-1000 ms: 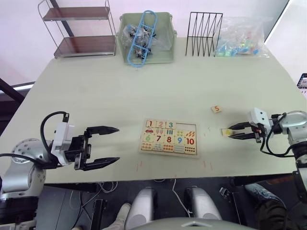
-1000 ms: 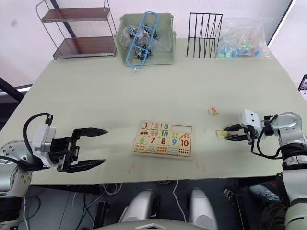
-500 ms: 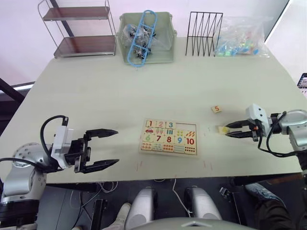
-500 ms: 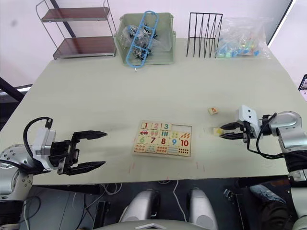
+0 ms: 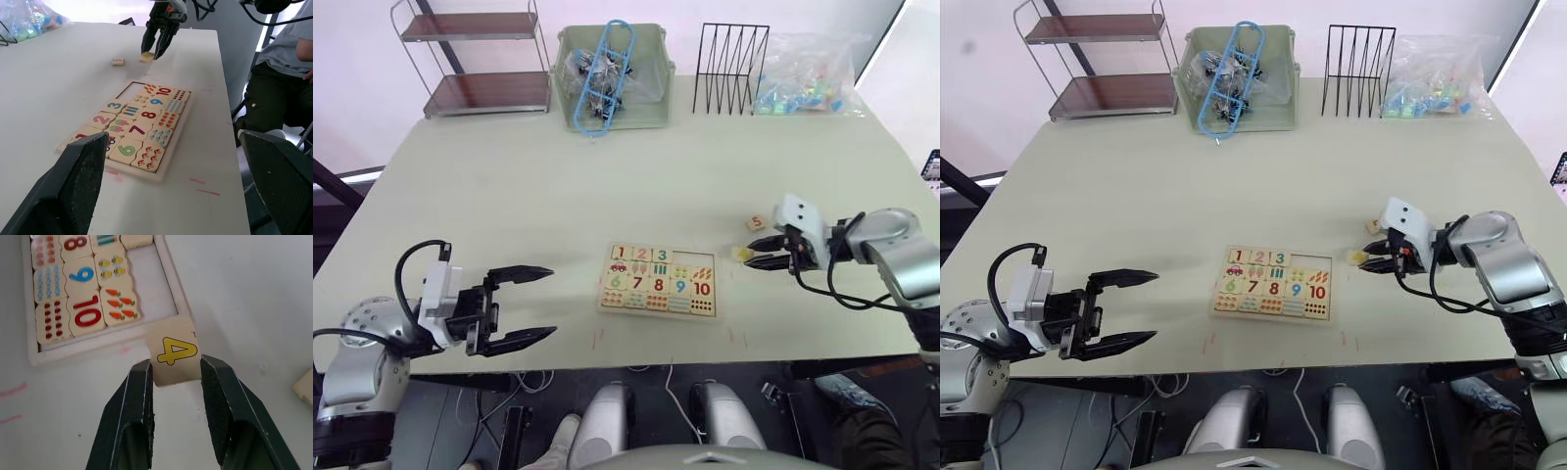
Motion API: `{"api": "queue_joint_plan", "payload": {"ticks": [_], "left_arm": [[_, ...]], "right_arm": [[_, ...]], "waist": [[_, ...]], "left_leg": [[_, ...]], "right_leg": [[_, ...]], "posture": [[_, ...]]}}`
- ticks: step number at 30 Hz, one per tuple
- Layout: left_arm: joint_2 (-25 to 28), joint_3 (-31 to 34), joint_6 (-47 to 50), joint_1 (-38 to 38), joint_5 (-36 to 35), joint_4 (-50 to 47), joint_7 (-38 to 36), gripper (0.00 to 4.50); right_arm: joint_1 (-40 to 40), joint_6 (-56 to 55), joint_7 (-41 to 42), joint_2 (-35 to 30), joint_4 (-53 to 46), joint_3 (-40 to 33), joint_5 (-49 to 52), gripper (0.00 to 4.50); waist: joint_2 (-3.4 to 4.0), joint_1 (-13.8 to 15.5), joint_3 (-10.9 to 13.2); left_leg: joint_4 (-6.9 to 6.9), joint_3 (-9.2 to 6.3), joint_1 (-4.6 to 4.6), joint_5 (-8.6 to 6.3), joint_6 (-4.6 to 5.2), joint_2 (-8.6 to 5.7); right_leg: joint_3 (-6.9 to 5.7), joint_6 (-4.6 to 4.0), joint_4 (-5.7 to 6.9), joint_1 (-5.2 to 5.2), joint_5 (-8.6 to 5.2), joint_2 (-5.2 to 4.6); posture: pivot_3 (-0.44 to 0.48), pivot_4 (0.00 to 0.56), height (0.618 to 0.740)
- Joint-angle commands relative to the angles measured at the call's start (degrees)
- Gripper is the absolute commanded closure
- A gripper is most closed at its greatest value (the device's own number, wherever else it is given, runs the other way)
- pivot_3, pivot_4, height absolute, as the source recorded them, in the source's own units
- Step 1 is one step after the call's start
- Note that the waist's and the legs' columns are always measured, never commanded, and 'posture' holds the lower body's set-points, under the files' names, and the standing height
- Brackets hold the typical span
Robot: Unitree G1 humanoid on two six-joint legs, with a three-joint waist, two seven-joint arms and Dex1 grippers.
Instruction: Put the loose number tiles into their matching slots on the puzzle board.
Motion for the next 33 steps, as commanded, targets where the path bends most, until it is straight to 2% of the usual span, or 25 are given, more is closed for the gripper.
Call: {"api": "queue_joint_plan", "payload": {"ticks": [1,12,19,33], "left_arm": [[-0.05,1.83,-1.16,0.46,-0.41,0.08,0.24,0.0],[-0.37,2.37,-2.14,1.45,-0.61,0.34,1.1,0.0],[-0.12,2.27,-2.15,1.22,-0.54,0.7,0.97,0.0],[0.01,2.16,-2.25,0.74,-0.23,1.43,1.07,0.0]], "right_arm": [[-3.92,5.55,-0.49,0.11,-3.41,1.73,0.63,3.66],[-14.49,22.44,-3.52,2.98,-8.55,11.81,1.03,3.66],[-19.51,25.68,-6.95,7.15,-5.88,15.87,0.52,3.66],[-24.79,31.67,-10.13,10.2,-2.62,22.6,1.19,3.66]], "waist": [[-0.01,0.03,0.0],[0.0,0.01,0.01],[0.01,-0.01,0.01],[0.02,-0.22,0.02]], "left_leg": [[0.0,-0.08,-0.01,0.0,0.0,0.0],[0.0,-0.24,-0.07,0.0,0.0,0.0],[-0.02,-0.31,-0.1,0.0,0.0,0.0],[-0.03,-0.37,-0.14,0.0,0.0,-0.02]], "right_leg": [[-0.03,0.0,0.0,0.0,0.0,0.01],[-0.1,-0.07,-0.01,-0.03,-0.03,-0.02],[-0.17,-0.05,-0.01,-0.03,-0.02,-0.03],[-0.23,-0.07,-0.02,-0.06,0.01,-0.03]], "posture": [[0.0,0.15,0.74],[0.0,0.15,0.74],[0.0,0.15,0.74],[0.0,0.15,0.74]]}}
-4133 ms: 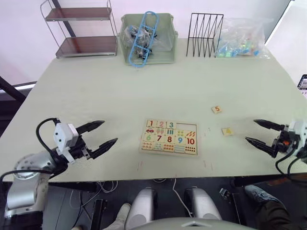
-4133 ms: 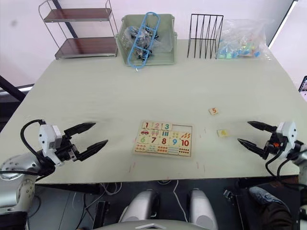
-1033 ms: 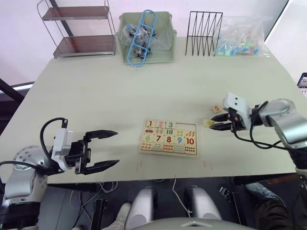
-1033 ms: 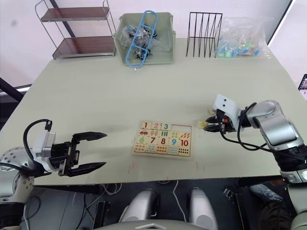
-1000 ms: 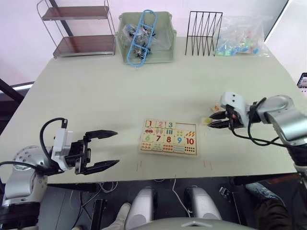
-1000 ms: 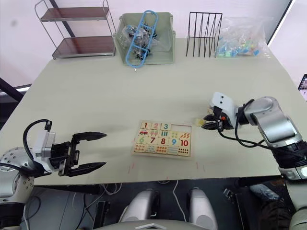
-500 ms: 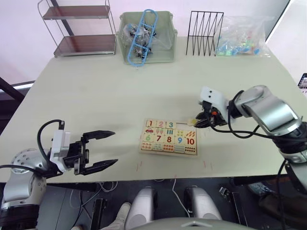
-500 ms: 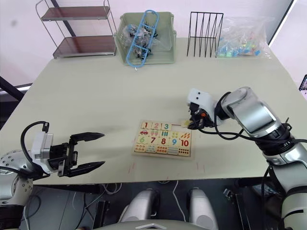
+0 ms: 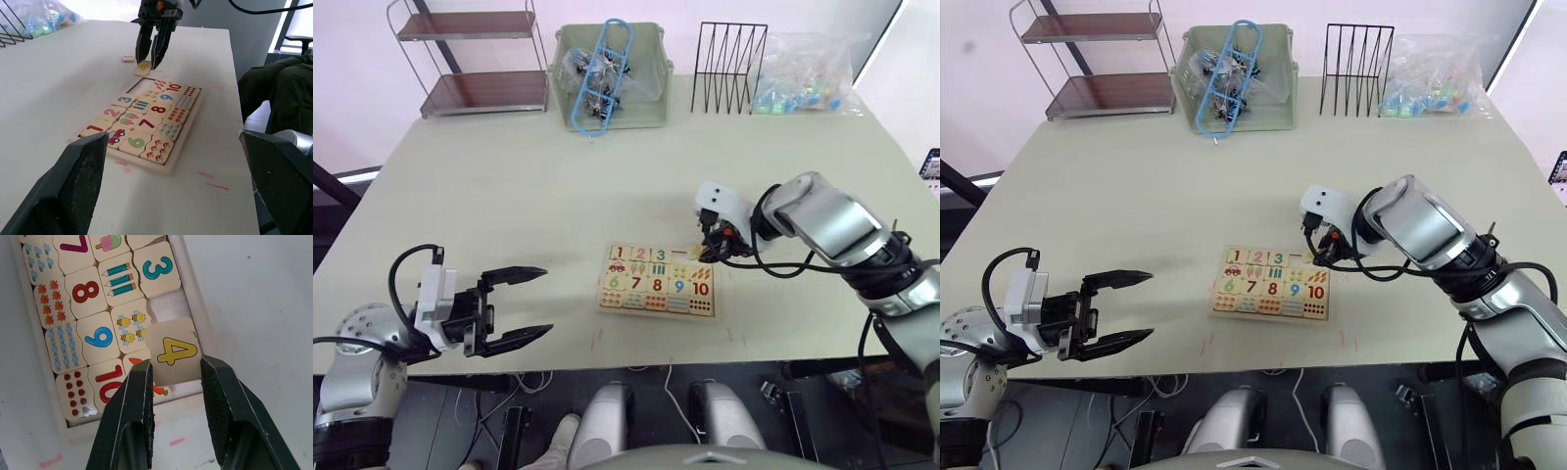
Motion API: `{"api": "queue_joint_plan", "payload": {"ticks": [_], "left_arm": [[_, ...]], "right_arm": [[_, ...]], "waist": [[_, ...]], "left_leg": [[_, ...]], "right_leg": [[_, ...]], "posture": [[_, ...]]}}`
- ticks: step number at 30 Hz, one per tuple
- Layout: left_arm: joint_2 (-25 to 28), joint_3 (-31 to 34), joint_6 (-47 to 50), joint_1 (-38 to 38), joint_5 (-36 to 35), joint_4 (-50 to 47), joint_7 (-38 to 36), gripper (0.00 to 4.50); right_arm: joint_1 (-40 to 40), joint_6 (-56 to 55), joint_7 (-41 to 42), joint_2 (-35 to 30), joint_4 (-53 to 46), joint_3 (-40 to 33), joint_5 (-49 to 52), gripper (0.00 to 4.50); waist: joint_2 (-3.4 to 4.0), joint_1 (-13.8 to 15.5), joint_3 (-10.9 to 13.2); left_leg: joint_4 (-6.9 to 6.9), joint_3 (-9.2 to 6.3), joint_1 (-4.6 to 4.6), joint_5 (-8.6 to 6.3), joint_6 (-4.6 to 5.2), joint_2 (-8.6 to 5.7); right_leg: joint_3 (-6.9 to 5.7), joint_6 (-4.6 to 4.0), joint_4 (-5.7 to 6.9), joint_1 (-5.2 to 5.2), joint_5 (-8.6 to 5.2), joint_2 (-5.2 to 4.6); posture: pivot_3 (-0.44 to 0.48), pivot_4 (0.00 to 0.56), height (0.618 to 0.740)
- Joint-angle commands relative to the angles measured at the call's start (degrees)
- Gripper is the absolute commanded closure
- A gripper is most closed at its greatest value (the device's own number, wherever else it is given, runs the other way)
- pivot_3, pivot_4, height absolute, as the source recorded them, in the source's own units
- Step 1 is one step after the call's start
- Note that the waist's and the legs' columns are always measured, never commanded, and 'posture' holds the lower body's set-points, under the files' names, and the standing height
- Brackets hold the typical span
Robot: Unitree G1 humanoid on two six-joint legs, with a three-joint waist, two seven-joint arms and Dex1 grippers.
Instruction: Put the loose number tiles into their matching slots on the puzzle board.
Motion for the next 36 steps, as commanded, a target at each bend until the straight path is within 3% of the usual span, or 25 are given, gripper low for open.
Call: {"api": "queue_joint_plan", "payload": {"ticks": [1,16,36], "left_arm": [[0.42,1.26,-0.72,-0.35,-0.22,-0.33,-0.04,0.0],[0.16,1.14,-0.77,0.03,0.03,-0.89,1.08,0.0],[0.08,1.3,-0.73,1.19,-0.17,-1.83,2.2,0.0]], "right_arm": [[-2.05,0.38,-1.03,0.71,0.31,-0.03,0.23,3.66],[-2.15,-1.64,-5.81,4.35,1.94,3.03,-1.11,3.66],[-1.49,-4.25,-5.66,4.92,3.2,4.93,-2.16,3.66]], "waist": [[0.0,0.01,0.0],[0.0,0.0,0.0],[0.01,-0.02,0.01]], "left_leg": [[0.0,0.0,0.0,0.0,0.0,0.0],[-0.01,-0.02,-0.01,0.0,0.0,0.0],[-0.03,-0.03,-0.03,0.0,0.0,0.0]], "right_leg": [[0.0,0.02,0.0,0.0,0.01,0.0],[-0.02,0.03,0.0,-0.01,0.02,-0.01],[-0.03,0.01,0.0,-0.04,0.01,-0.01]], "posture": [[0.0,0.15,0.74],[0.0,0.15,0.74],[0.0,0.15,0.74]]}}
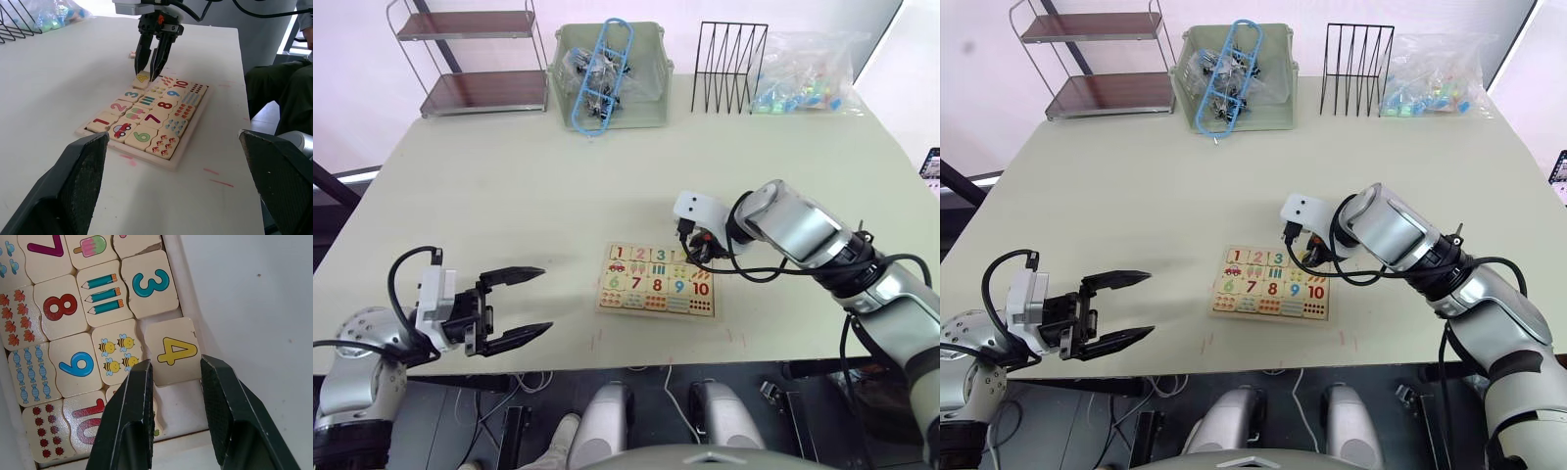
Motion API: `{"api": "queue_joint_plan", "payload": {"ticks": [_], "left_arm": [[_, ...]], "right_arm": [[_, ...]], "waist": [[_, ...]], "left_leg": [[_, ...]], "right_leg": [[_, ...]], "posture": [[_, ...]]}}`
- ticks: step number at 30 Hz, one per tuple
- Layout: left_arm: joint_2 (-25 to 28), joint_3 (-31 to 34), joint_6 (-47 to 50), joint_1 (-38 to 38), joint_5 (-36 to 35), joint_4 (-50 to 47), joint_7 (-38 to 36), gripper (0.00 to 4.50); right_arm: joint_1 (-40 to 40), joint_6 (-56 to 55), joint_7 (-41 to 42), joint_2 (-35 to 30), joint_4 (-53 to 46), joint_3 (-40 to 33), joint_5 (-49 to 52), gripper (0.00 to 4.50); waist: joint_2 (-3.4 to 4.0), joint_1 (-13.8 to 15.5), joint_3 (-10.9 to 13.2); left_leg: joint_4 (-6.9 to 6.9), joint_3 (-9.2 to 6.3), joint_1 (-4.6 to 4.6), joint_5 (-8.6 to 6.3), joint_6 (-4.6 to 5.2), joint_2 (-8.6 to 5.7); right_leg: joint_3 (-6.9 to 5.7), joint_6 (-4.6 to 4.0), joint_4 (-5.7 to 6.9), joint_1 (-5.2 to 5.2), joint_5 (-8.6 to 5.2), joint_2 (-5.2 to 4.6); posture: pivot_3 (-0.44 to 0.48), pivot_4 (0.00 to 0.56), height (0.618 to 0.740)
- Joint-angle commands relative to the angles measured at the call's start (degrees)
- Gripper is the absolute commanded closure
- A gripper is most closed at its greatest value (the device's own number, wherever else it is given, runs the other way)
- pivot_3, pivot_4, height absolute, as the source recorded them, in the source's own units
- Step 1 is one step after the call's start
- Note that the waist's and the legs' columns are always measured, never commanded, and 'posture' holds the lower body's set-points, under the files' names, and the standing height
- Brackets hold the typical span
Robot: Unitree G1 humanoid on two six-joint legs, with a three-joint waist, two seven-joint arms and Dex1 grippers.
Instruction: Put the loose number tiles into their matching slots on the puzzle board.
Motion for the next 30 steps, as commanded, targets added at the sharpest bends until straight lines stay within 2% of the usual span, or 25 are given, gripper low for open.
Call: {"api": "queue_joint_plan", "payload": {"ticks": [1,30], "left_arm": [[0.2,1.3,-0.49,0.38,-0.3,-2.04,0.32,0.0],[0.85,1.61,0.49,1.21,-0.66,-3.38,1.06,0.0]], "right_arm": [[-0.28,-1.14,0.34,0.1,-1.25,0.11,-0.27,3.66],[1.33,-4.2,1.33,0.57,-1.22,1.08,-1.67,3.66]], "waist": [[0.0,0.0,0.0],[0.0,-0.1,0.0]], "left_leg": [[0.0,0.0,0.0,0.0,0.0,0.0],[-0.04,0.0,0.0,0.0,0.0,0.0]], "right_leg": [[0.0,0.0,0.0,0.0,0.0,0.0],[0.0,-0.05,-0.01,-0.03,-0.03,0.0]], "posture": [[0.0,0.15,0.74],[0.0,0.15,0.74]]}}
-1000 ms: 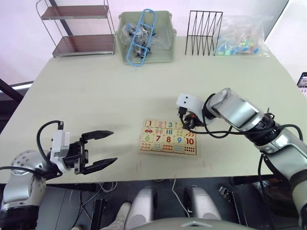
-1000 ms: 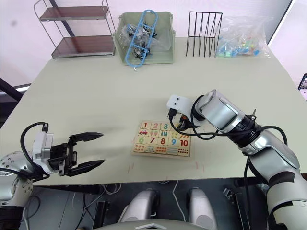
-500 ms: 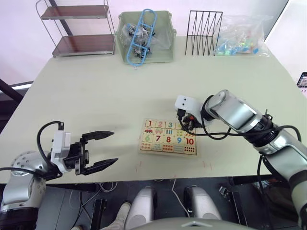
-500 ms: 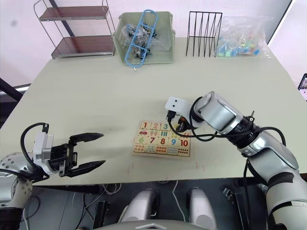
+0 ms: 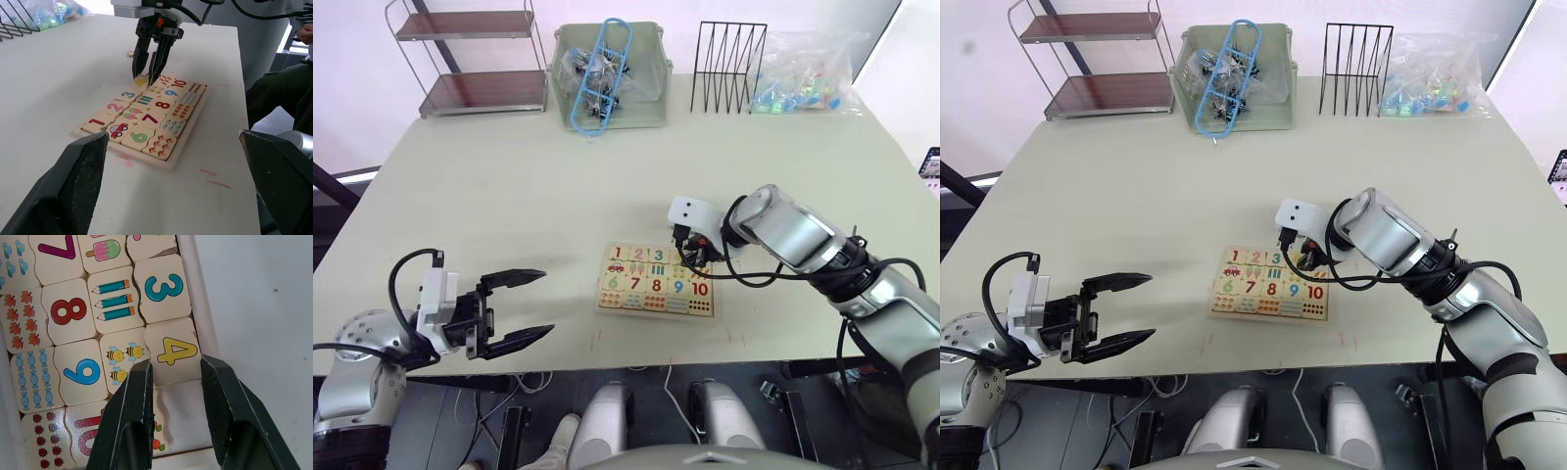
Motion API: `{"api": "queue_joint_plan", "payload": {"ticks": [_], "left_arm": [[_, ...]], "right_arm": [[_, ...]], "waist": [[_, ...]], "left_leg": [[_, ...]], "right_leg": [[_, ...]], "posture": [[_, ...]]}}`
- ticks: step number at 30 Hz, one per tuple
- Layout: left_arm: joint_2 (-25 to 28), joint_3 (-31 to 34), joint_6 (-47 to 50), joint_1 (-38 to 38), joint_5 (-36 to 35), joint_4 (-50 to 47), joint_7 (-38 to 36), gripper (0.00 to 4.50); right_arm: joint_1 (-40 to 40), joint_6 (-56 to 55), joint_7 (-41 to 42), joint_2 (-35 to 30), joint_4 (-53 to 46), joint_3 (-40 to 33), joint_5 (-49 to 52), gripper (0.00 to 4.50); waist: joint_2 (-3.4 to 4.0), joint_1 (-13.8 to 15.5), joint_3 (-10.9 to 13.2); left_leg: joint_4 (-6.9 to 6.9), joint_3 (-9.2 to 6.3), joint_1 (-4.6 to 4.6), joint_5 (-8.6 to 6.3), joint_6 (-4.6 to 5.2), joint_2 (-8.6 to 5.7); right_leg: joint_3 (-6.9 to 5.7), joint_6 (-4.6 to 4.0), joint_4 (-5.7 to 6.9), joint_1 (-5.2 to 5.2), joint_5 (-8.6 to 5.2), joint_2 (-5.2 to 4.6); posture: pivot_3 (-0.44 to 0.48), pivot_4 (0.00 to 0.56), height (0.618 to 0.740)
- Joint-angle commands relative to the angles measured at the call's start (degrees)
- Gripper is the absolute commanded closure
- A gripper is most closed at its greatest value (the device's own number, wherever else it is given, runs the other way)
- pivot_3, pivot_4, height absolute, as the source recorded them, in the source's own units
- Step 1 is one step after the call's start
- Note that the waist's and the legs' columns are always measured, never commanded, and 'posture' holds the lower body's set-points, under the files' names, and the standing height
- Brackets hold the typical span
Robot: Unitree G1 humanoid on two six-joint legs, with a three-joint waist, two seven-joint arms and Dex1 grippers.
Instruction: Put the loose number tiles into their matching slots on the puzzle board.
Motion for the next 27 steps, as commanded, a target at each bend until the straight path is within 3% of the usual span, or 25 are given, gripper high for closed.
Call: {"api": "queue_joint_plan", "payload": {"ticks": [1,9,10,11,16,27], "left_arm": [[0.75,1.6,0.13,-0.17,-0.59,-1.51,0.22,0.0],[0.75,1.38,0.13,-0.7,-0.48,-1.22,0.21,0.0],[0.74,1.32,0.12,-0.82,-0.45,-1.17,0.2,0.0],[0.72,1.28,0.11,-0.95,-0.43,-1.1,0.19,0.0],[0.62,1.06,0.06,-1.67,-0.24,-0.71,0.11,0.0],[0.41,0.83,0.24,-1.61,-0.33,-1.26,0.03,0.0]], "right_arm": [[0.15,-0.98,0.8,-0.31,-1.23,0.44,-0.36,3.66],[0.36,-2.72,1.78,-0.93,-1.34,0.87,-1.5,3.66],[0.36,-2.86,1.95,-1.17,-1.49,0.94,-1.56,2.47],[0.34,-2.95,2.16,-1.45,-1.66,1.0,-1.59,2.27],[0.2,-3.38,2.67,-2.13,-1.74,0.59,-1.87,0.04],[1.98,-5.1,3.31,-4.42,-4.15,-4.75,0.19,0.04]], "waist": [[0.0,0.0,0.0],[0.0,-0.02,0.0],[0.0,-0.02,0.0],[0.0,-0.02,0.0],[-0.01,-0.02,0.01],[-0.01,0.07,0.02]], "left_leg": [[0.0,0.0,0.0,0.0,0.0,0.0],[-0.01,0.0,0.0,0.0,0.0,0.0],[-0.01,0.0,0.0,0.0,0.0,0.0],[-0.02,0.0,0.0,0.0,0.0,0.0],[-0.02,0.0,-0.01,0.0,0.0,0.0],[-0.04,-0.01,-0.04,0.0,0.0,0.0]], "right_leg": [[0.0,0.0,0.0,0.0,0.0,0.0],[0.0,0.0,0.0,0.0,0.0,0.0],[0.0,-0.01,-0.02,0.0,0.0,0.0],[0.0,0.0,-0.02,0.0,0.0,0.0],[0.0,0.0,-0.03,0.0,0.0,-0.01],[-0.02,0.0,-0.08,-0.01,0.0,-0.01]], "posture": [[0.0,0.15,0.74],[0.0,0.15,0.74],[0.0,0.15,0.74],[0.0,0.15,0.74],[0.0,0.15,0.74],[0.0,0.15,0.74]]}}
